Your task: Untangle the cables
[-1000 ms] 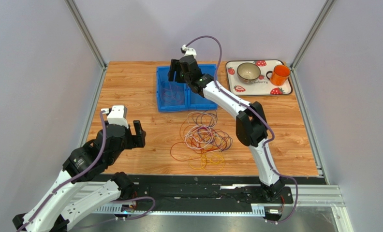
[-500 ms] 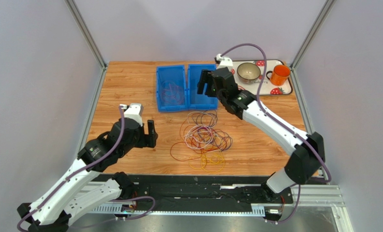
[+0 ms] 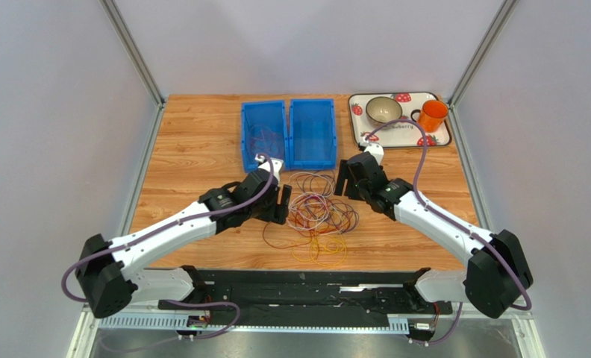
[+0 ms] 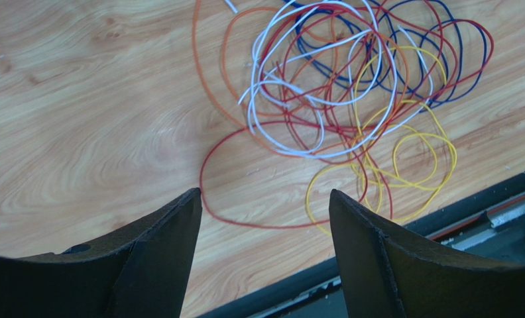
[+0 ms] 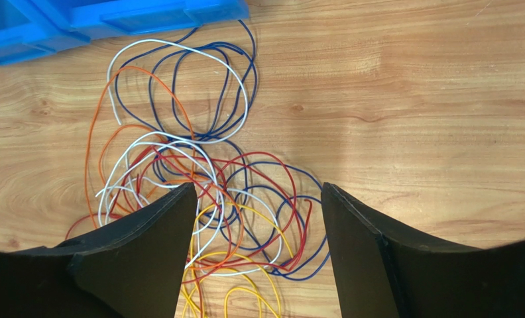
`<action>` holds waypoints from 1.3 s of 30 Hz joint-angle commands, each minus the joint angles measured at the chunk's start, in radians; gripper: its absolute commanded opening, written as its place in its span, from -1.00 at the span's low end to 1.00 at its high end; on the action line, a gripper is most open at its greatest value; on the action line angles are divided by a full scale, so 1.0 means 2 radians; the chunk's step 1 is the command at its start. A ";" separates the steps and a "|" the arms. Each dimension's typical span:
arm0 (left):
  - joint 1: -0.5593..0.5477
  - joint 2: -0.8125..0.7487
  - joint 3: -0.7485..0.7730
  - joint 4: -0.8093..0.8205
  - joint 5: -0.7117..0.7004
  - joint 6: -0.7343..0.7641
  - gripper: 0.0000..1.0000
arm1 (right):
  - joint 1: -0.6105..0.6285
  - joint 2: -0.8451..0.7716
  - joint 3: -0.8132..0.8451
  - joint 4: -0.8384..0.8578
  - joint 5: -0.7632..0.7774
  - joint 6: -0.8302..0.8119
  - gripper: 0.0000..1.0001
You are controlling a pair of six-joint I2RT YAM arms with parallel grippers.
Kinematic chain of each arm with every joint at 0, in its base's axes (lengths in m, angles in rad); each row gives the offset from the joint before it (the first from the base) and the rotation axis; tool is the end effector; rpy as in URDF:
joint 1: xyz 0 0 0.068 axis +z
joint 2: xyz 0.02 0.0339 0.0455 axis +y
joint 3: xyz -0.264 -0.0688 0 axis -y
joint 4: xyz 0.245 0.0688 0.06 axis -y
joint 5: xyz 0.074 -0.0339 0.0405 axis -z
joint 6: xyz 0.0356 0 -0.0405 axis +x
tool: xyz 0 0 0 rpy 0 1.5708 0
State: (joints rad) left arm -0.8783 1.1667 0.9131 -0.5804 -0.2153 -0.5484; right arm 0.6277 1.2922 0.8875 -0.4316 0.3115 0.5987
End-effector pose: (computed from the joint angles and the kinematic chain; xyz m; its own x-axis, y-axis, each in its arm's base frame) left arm 0.1600 -0.1810 0.2723 -0.7477 0.1037 -0.6559 0.3169 0.9237 -0.2153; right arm 0.2238 0.1489 0.2459 -0.7176 0.1421 -0.6818 0.0141 0.9817 0.1898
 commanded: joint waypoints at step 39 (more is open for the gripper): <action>-0.033 0.274 0.096 0.102 0.003 0.208 0.35 | 0.001 0.000 -0.028 0.019 -0.074 0.001 0.45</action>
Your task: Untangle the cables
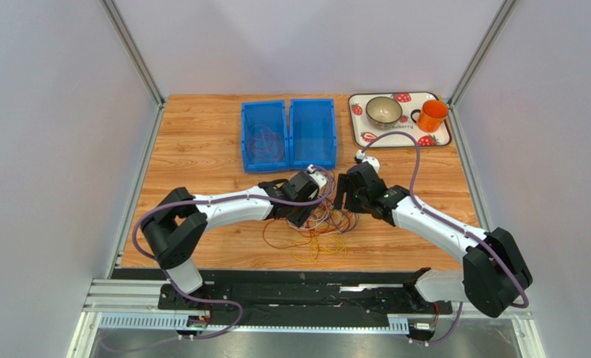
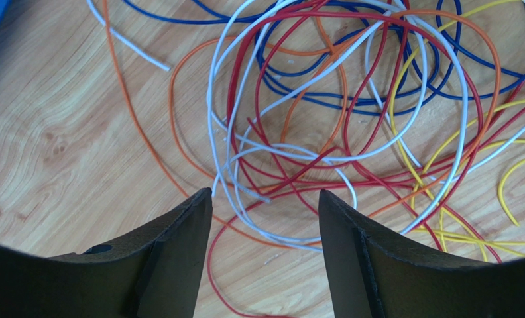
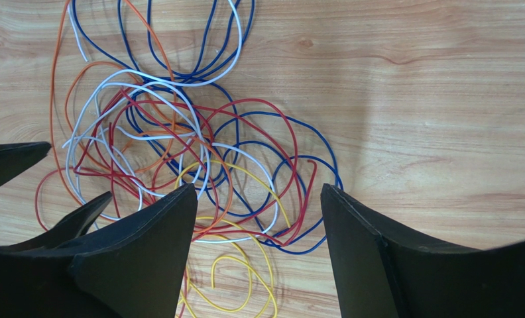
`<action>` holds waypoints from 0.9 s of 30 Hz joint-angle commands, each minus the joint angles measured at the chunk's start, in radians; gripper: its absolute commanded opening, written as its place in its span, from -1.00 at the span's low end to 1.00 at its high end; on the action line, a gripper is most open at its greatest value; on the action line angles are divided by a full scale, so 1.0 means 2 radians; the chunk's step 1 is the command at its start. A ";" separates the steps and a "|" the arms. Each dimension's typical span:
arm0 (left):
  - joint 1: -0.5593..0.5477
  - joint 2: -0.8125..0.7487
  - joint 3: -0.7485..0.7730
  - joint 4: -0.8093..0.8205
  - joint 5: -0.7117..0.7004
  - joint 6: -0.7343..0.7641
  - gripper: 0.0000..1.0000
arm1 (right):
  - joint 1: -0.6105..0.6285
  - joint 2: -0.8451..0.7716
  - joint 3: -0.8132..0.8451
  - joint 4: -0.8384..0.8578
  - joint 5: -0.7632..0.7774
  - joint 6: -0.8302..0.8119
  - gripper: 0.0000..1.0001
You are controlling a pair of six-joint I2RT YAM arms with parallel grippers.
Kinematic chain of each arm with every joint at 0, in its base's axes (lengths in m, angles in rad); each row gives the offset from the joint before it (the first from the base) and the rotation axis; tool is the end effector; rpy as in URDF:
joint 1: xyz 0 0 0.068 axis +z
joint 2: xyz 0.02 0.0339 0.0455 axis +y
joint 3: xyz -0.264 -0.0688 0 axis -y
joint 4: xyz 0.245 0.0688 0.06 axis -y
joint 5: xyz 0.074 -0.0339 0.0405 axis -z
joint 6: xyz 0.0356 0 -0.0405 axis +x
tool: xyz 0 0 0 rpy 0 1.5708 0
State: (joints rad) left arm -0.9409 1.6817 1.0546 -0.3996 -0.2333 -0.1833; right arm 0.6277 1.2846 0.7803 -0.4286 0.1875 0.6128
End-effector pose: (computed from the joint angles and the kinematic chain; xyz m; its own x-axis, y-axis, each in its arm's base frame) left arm 0.2064 -0.2691 0.1877 -0.6260 0.5577 -0.5450 0.6118 0.7846 0.1001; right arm 0.2094 0.1437 0.2134 -0.8121 0.1089 -0.5733 -0.0245 0.9752 0.2200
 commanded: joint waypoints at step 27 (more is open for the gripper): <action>-0.008 0.037 0.068 0.021 0.030 0.058 -0.54 | 0.001 0.030 0.032 0.018 -0.019 -0.013 0.44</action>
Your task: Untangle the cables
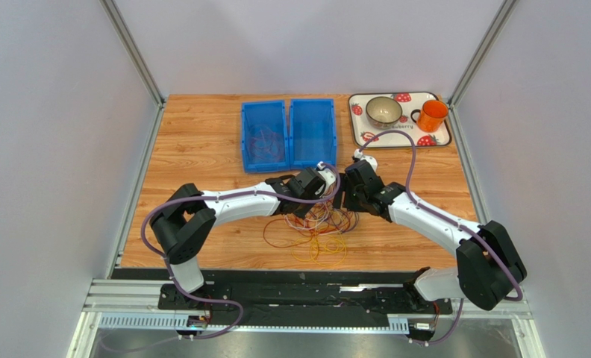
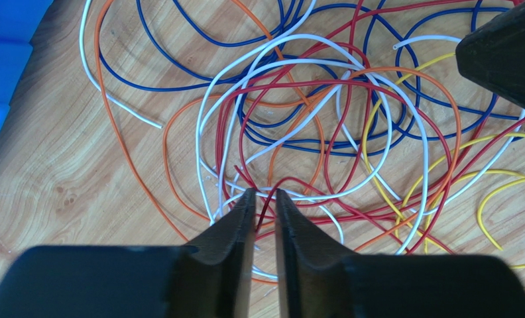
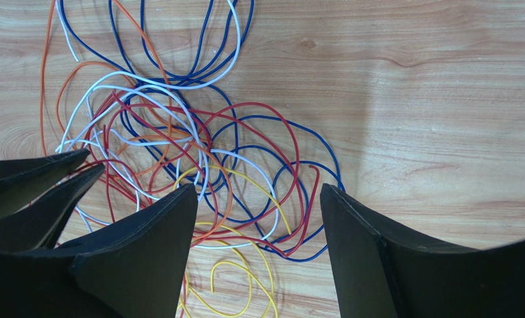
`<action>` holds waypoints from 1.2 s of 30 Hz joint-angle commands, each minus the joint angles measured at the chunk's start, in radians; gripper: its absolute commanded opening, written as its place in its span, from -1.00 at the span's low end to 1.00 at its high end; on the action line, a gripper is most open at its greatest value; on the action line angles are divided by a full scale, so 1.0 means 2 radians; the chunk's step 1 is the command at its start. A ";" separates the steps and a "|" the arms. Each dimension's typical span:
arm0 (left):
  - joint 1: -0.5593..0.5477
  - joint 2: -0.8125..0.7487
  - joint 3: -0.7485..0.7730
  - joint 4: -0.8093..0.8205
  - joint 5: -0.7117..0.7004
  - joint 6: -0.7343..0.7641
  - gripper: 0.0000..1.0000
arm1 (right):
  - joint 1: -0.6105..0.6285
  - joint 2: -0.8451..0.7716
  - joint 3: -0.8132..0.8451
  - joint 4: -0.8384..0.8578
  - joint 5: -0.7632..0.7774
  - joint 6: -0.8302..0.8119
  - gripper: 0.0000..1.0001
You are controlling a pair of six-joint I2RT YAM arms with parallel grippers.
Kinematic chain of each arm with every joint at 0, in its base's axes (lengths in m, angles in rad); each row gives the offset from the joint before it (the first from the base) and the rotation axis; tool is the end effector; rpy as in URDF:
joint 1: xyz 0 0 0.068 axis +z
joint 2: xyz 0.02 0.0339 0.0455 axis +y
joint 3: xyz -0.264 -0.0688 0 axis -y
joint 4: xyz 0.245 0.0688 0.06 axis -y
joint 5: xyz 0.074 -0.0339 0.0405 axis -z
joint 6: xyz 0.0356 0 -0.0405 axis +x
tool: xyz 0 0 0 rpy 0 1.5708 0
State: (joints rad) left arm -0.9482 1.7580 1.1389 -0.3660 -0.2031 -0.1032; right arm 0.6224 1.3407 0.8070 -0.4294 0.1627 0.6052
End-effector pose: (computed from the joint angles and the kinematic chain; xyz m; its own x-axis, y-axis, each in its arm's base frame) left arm 0.2179 -0.2912 0.1889 -0.5586 0.6052 -0.5672 0.6767 0.7280 0.1102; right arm 0.2175 0.1490 0.2080 -0.8331 0.0932 -0.5452 -0.0318 0.9760 0.2155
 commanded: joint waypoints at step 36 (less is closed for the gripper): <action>-0.005 -0.332 0.256 -0.191 -0.033 -0.065 -1.00 | 0.005 -0.070 -0.007 0.006 -0.028 0.006 0.43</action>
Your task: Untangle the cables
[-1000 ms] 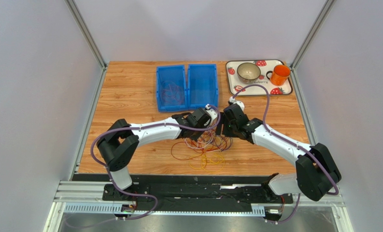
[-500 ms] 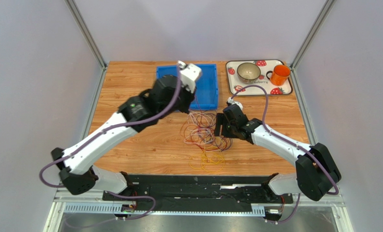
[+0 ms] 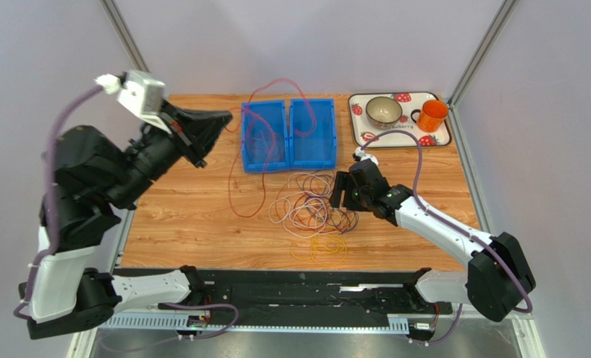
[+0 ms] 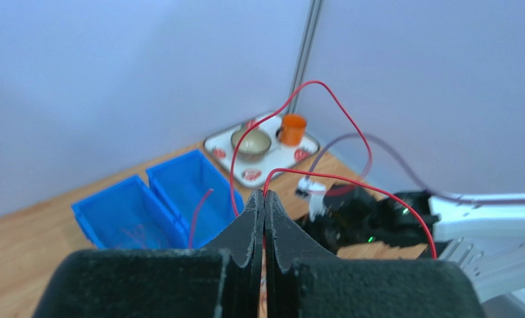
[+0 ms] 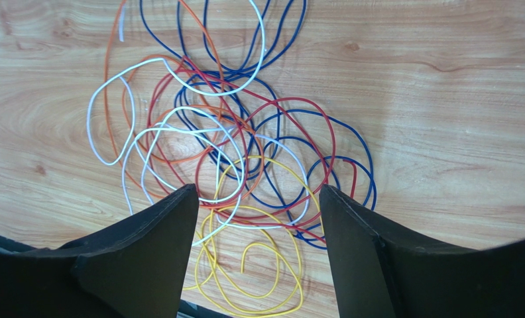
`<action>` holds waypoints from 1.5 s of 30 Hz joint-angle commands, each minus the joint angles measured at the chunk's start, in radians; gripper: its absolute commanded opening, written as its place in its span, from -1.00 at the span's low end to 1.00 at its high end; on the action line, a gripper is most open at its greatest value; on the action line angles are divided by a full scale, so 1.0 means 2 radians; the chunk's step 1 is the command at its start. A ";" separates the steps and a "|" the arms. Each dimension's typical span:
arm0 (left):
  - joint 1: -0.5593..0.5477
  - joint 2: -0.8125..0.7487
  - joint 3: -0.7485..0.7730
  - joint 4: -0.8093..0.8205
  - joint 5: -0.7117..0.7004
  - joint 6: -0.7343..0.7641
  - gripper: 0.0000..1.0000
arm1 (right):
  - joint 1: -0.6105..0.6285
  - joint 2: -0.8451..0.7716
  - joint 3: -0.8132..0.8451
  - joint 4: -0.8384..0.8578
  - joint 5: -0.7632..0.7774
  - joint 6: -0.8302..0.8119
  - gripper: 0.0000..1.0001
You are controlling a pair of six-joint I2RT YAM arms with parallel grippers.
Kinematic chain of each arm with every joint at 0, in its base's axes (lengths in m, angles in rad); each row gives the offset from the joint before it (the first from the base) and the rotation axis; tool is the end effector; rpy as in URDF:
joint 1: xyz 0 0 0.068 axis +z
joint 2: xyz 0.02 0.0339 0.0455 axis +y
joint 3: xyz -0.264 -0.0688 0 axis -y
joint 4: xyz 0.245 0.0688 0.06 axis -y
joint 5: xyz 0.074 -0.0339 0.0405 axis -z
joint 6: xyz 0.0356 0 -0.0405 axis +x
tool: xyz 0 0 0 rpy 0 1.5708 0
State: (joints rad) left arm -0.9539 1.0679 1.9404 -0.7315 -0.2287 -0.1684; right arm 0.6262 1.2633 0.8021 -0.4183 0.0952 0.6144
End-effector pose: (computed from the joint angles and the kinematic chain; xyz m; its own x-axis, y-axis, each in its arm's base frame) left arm 0.0713 -0.0866 0.5863 -0.0312 -0.2381 -0.9707 0.6688 0.7168 -0.1974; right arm 0.2094 0.1473 0.2255 -0.8181 0.1165 -0.5632 -0.0767 0.9484 0.3077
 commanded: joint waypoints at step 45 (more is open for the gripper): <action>0.094 0.170 0.122 -0.036 -0.081 0.059 -1.00 | 0.003 -0.050 -0.066 0.023 0.018 -0.013 0.45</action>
State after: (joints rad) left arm -0.7815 1.3640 2.0930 -0.8337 -0.3561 -0.1303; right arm 0.6262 1.1706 0.6731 -0.4305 0.1219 0.6018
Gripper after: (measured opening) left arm 0.008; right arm 0.724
